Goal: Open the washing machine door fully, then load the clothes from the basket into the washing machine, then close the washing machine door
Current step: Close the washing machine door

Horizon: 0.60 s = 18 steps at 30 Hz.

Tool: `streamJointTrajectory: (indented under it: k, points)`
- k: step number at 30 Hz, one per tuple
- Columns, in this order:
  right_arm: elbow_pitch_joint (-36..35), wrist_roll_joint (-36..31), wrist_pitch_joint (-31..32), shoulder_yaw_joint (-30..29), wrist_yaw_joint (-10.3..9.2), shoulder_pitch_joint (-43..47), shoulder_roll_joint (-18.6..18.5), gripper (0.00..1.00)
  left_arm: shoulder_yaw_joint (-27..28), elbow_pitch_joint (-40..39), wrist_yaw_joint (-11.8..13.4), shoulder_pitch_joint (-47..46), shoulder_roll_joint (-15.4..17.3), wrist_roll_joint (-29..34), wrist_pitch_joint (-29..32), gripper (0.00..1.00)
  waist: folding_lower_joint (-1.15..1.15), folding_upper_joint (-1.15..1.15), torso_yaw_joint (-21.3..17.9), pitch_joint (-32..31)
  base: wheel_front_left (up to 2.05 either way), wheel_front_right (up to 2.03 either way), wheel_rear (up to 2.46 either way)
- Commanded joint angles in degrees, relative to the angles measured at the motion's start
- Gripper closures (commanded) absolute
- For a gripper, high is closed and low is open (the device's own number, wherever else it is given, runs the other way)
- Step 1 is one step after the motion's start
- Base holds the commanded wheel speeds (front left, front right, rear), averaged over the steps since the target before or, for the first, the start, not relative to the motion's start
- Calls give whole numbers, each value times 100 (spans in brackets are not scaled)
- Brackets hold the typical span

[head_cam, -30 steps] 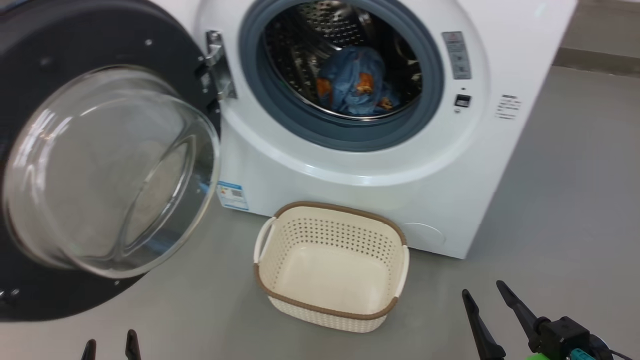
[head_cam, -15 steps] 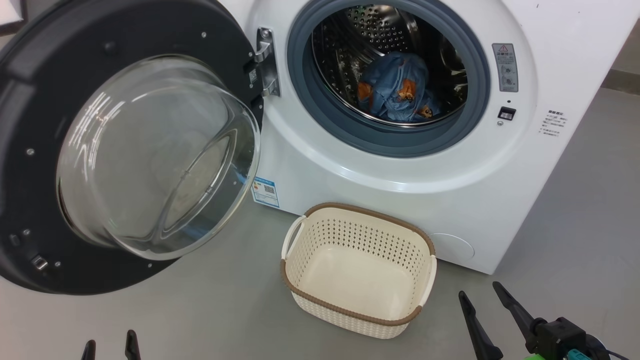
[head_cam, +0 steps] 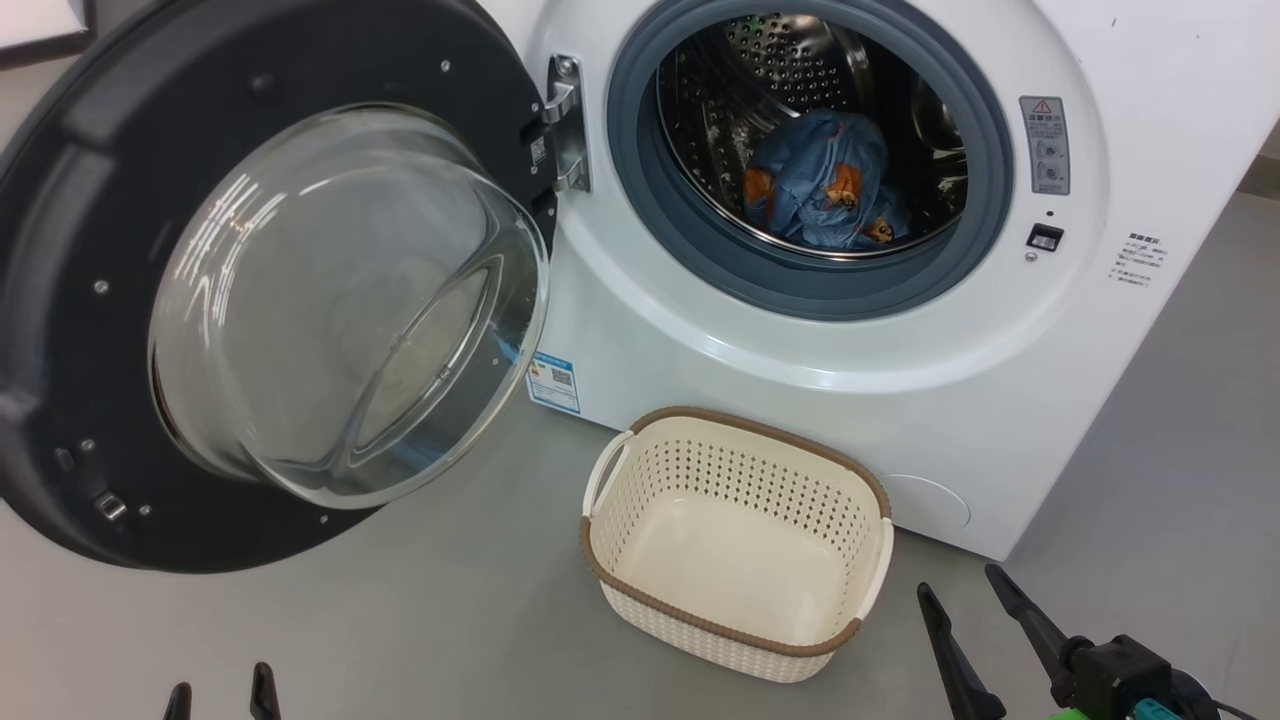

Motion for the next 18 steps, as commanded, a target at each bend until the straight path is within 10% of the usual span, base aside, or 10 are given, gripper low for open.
streamJointTrajectory:
  k: [1, 14, 15, 16, 18]
  points:
    - [-125, -44, -28, 147, 8, -114, -65, 0, 175, -133, 31, -56, 53, -68, -36, 0, 0, 0, 22, 7, 0, 0, 0]
    - [-120, -37, -28, 188, 8, -171, -72, 0, 236, -130, 92, -66, 53, -157, -36, 0, 0, 0, 102, 72, 0, 0, 0]
    - [-118, -35, -28, 193, 8, -176, -71, 0, 265, -118, 112, -65, 53, -229, -36, 11, 0, 0, 104, 72, 0, 0, 0]
    - [-116, -33, -28, 198, 8, -178, -69, 0, 307, -111, 114, -66, 53, -306, -36, 51, 0, 0, 105, 71, 0, 0, 0]
    - [-114, -29, -28, 203, 8, -181, -62, 0, 394, -73, 84, -60, 53, -415, -36, 94, 0, 0, 104, 70, 0, 0, 0]
